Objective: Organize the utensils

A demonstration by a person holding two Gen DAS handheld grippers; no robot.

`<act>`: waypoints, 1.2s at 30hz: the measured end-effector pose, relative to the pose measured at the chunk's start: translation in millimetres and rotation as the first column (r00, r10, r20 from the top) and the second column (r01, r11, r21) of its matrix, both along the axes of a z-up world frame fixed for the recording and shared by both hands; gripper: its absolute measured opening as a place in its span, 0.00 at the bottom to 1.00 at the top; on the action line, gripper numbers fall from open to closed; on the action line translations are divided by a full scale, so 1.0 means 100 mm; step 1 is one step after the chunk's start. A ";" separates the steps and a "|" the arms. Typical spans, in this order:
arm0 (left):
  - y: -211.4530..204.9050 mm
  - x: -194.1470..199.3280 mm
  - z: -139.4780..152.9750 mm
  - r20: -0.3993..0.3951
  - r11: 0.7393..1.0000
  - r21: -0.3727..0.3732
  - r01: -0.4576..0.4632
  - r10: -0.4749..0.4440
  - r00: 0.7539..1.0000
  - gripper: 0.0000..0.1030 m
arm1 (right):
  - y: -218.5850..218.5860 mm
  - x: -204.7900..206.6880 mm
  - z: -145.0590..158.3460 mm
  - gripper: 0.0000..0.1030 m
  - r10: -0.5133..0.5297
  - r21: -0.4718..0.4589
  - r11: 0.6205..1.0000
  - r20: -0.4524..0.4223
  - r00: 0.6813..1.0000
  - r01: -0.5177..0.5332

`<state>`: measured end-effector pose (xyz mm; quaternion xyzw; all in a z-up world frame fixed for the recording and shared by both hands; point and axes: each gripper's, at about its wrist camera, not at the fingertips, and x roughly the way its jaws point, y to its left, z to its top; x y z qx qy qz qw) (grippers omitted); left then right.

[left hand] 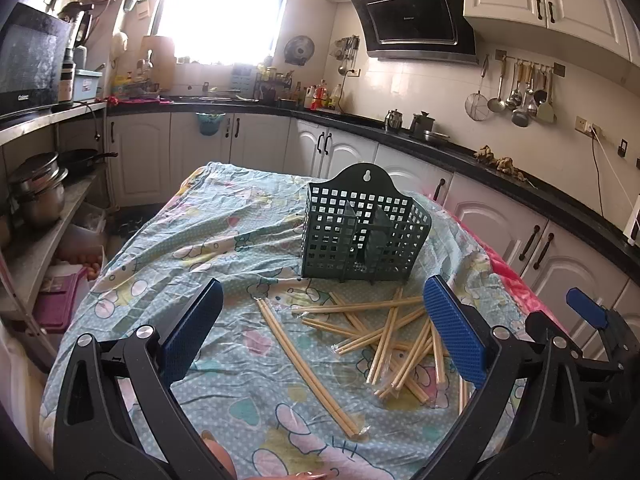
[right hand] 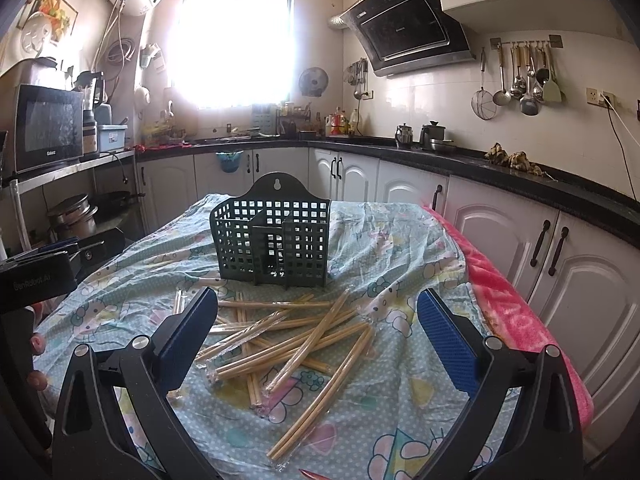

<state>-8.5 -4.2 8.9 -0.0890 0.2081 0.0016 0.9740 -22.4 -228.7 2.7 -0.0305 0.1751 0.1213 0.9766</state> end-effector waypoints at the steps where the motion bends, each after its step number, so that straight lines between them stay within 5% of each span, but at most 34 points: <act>1: 0.00 0.00 0.00 0.000 1.000 0.000 0.002 -0.002 1.000 0.90 | 0.00 0.00 0.00 0.94 -0.001 -0.001 1.000 0.001 1.000 0.001; 22: 0.06 0.05 -0.05 -0.025 0.999 -0.032 -0.002 0.002 1.000 0.90 | 0.06 0.03 -0.03 0.94 0.043 -0.001 0.999 -0.015 0.999 -0.043; 36: 0.56 0.33 -0.15 -0.131 0.991 -0.124 -0.058 0.042 0.991 0.90 | 0.18 0.48 0.04 0.94 0.160 0.036 0.987 -0.163 0.973 -0.157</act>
